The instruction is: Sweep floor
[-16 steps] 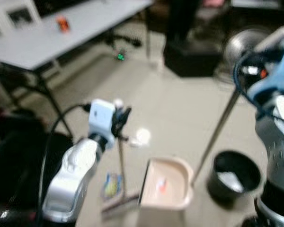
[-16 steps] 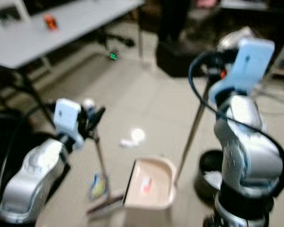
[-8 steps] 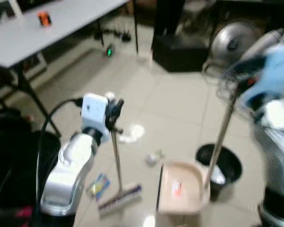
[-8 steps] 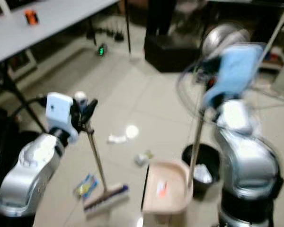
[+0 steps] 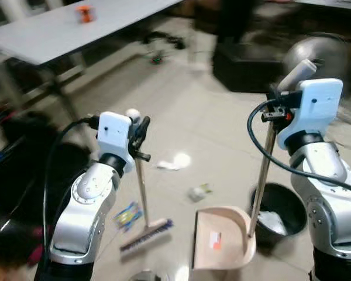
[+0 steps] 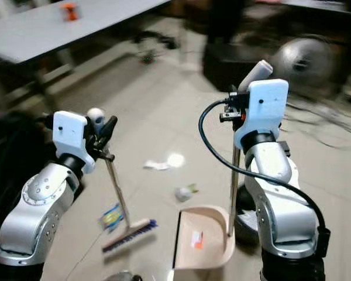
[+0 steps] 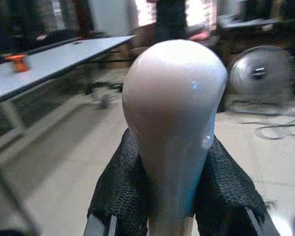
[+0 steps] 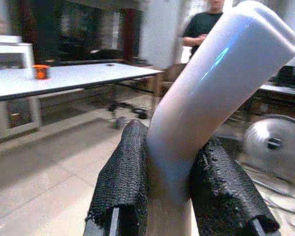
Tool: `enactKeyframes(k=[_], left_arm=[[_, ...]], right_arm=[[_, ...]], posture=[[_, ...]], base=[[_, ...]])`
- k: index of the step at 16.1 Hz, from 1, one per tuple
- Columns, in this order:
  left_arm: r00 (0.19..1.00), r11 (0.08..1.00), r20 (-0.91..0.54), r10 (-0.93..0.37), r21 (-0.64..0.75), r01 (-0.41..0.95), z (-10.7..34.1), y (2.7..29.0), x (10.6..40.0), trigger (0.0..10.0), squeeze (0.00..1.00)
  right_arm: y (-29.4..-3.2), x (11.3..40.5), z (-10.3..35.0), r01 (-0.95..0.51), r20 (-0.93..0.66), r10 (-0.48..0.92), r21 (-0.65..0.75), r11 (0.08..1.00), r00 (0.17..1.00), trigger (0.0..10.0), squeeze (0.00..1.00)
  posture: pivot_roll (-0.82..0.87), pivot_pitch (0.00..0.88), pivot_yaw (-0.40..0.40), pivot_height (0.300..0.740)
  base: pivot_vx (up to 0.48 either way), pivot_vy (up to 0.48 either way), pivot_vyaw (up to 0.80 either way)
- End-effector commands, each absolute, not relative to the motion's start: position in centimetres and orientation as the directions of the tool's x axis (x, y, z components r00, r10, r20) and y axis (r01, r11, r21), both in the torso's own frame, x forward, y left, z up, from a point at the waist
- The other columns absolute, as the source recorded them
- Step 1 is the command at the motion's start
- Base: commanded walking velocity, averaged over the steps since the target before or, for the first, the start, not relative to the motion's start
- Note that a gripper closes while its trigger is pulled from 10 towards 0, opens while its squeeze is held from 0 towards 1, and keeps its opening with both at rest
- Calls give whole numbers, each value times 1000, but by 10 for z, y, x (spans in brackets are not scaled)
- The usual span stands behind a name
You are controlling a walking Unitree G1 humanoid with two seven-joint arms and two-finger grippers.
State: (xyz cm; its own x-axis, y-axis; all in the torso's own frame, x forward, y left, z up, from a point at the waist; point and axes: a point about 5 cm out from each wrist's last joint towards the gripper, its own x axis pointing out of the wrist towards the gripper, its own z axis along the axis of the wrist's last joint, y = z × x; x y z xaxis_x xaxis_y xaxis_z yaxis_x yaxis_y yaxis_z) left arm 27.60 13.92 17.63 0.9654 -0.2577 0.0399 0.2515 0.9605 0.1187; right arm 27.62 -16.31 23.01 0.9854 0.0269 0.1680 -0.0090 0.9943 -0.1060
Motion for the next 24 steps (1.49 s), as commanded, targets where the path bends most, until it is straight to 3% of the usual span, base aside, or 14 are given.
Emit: enactKeyframes(k=[1,7,13,24], left_arm=[[962,959,111,-248,168,228,192,141,278,10000,0],[958,962,181,-222,202,185,208,145,285,10000,0],[957,962,177,-229,192,195,208,144,285,10000,0],[963,967,166,-214,176,184,206,146,287,10000,0]], right_arm=[[-162,275,235,-4,210,28,-112,994,977,10000,0],[-157,277,220,35,243,-1,-135,990,970,10000,0],[-140,275,207,-60,214,85,-119,991,973,10000,0],[-145,275,203,-74,214,86,-63,995,973,10000,0]], posture=[[-33,28,40,740],[-30,29,62,740],[-25,31,58,740],[-18,39,59,740]], base=[[0,0,800],[236,0,800],[356,0,800],[354,0,0]])
